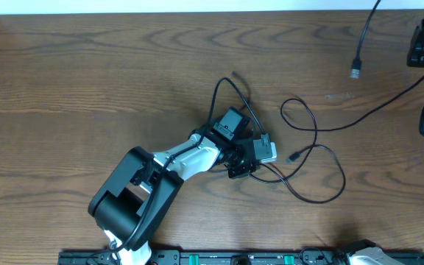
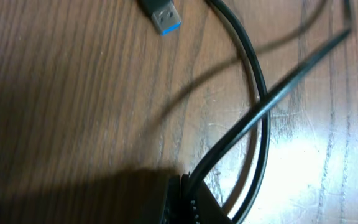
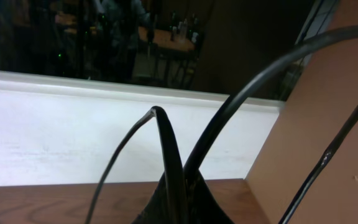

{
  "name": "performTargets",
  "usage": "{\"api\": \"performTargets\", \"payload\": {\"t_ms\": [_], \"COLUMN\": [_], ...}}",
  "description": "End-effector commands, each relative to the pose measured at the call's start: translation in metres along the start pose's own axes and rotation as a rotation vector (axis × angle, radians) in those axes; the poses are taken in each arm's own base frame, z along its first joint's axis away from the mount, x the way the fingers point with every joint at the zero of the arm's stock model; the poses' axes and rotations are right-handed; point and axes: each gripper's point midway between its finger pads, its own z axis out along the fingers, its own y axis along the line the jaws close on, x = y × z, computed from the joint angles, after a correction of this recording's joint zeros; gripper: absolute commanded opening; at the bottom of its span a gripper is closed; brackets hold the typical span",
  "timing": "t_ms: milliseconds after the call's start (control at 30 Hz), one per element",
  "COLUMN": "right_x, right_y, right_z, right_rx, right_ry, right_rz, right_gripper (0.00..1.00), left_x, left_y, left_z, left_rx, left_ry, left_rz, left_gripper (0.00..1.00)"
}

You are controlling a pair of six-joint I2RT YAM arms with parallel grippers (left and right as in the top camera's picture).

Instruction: Untangle cables

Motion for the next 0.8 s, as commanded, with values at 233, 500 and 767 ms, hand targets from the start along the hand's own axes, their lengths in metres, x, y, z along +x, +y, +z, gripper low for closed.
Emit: {"api": "performTargets", "payload": {"t_ms": [233, 500, 767], "right_x": [0.013, 0.033, 0.053], "right_y": [0.009, -0.047, -0.131], "right_z": [0.024, 0.047, 0.043], "right_rx": [0.010, 0.231, 0.491], "right_ry": [0.050, 0.121, 0.189], "right_rz": [-0.009, -0.016, 0.004], "right_gripper": [0.01, 0.01, 0.01], "left_x": [-0.085, -0.023, 0.040], "left_y": [0.030, 0.044, 0.050], "left_z": [-0.202, -0.346, -0.412], "left_rx": [-0.418, -0.900, -1.139], "left_ry": [-0.338, -0.315, -0.298], "left_rz": [0.083, -0.120, -0.366], "left_gripper": [0.07, 0.07, 0.07]}}
